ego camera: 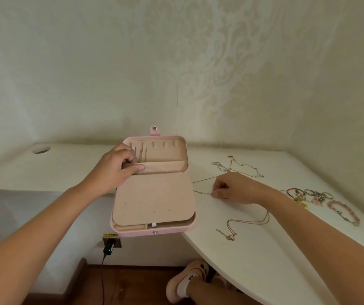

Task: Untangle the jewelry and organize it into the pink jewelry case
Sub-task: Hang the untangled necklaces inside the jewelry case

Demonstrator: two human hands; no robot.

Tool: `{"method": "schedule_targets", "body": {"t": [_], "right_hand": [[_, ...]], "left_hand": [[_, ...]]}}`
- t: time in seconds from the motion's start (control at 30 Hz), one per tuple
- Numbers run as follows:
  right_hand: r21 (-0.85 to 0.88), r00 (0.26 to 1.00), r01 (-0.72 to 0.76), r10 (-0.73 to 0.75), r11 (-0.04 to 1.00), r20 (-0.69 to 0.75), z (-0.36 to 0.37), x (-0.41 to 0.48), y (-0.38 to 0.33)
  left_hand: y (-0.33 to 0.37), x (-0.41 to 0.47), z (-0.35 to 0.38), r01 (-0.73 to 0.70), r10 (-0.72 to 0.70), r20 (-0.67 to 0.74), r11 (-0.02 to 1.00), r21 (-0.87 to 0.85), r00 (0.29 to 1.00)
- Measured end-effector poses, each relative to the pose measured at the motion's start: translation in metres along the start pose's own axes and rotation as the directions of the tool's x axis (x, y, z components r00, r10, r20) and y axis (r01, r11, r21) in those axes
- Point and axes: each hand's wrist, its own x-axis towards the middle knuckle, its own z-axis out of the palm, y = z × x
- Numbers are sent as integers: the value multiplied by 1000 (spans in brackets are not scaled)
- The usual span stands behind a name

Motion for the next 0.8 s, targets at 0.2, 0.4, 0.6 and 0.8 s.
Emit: {"method": "schedule_targets", "body": {"t": [0.2,0.4,0.6,0.8], "right_hand": [[655,994,109,-77,747,-77,-44,-20,-10],[594,982,183,-121,783,-143,-114,-33,-45],[495,937,313,-180,811,-298,-159,-46,-74],[409,893,396,-242,822,-379,-187,-57,-99]], "left_hand": [[16,-4,6,-43,43,3,998,-42,999],[32,-6,8,-77,78,18,996,-41,997],[45,-10,24,-108,110,28,993,-40,994],[60,-21,49,-182,181,48,983,15,982]]}}
